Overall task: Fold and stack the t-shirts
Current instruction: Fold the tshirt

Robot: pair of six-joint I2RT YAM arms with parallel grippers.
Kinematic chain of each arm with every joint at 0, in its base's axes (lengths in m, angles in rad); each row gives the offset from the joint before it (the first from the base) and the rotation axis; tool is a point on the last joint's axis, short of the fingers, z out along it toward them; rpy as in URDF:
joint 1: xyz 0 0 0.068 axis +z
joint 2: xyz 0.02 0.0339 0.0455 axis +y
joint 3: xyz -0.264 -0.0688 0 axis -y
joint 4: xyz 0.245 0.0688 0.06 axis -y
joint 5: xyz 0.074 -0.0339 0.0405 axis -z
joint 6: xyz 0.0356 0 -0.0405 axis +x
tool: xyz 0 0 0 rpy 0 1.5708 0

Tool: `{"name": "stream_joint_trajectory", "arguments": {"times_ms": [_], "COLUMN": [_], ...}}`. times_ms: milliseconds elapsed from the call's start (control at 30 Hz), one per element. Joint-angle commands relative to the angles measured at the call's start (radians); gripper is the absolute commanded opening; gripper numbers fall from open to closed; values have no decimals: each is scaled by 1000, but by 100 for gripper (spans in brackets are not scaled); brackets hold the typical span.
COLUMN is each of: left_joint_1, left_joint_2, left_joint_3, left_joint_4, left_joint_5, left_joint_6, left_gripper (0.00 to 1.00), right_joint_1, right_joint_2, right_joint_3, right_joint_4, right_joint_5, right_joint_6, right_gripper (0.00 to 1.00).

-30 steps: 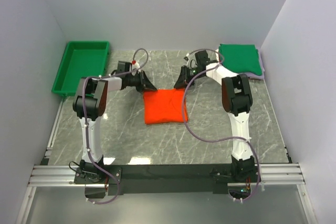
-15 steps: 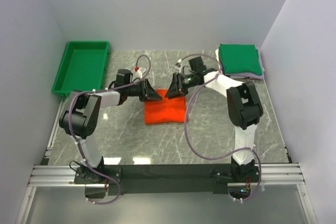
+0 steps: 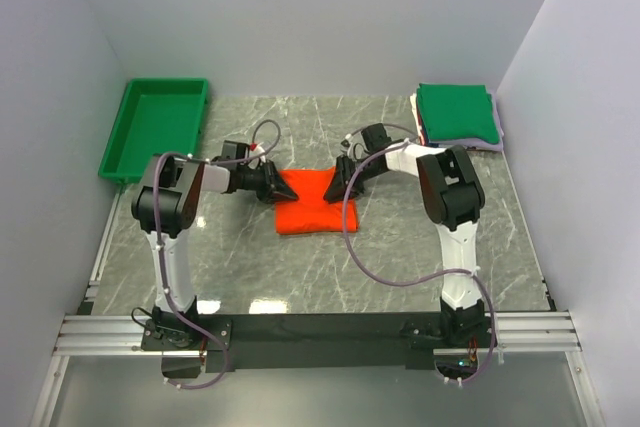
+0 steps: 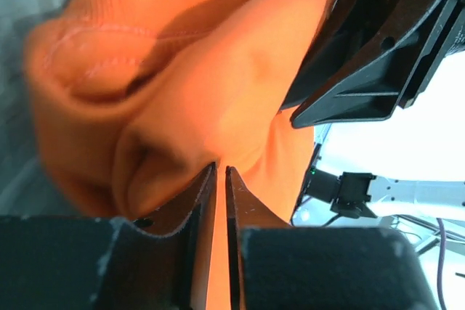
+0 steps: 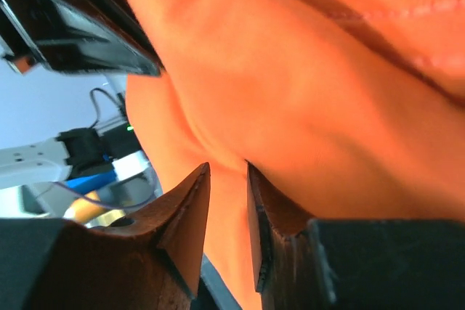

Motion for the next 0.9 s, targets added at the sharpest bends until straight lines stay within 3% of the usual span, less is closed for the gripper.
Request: {"name": "stream_joint_trajectory", "arguments": {"times_ms": [0, 133, 233, 433, 633, 767, 867], "left_joint_1": [21, -11, -68, -122, -100, -59, -48], "left_joint_2": [-106, -272, -338, -260, -87, -51, -115], "left_joint_3": [-9, -104, -147, -187, -170, -120, -115], "left_joint_4": [-41, 21, 27, 42, -80, -175, -200], "left_joint_5": [10, 101, 118, 106, 12, -26, 2], "left_joint_6": [102, 43, 24, -27, 93, 182, 239], "left_gripper": [17, 19, 19, 21, 20, 18, 18], "right_joint_1": [-12, 14, 60, 109, 65, 19, 17], "right_joint_2": [-117, -333, -388, -258, -61, -67, -144], "right_joint_3": [-34, -155, -232, -277, -240, -260, -265], "right_joint_4": [-21, 39, 83, 106, 27, 17, -33], "right_joint_5": [55, -24, -74, -81, 20, 63, 56], "right_joint_6": [-82, -62, -20, -3, -66, -89, -137], "right_gripper": [34, 33, 33, 32, 32, 32, 31]}}
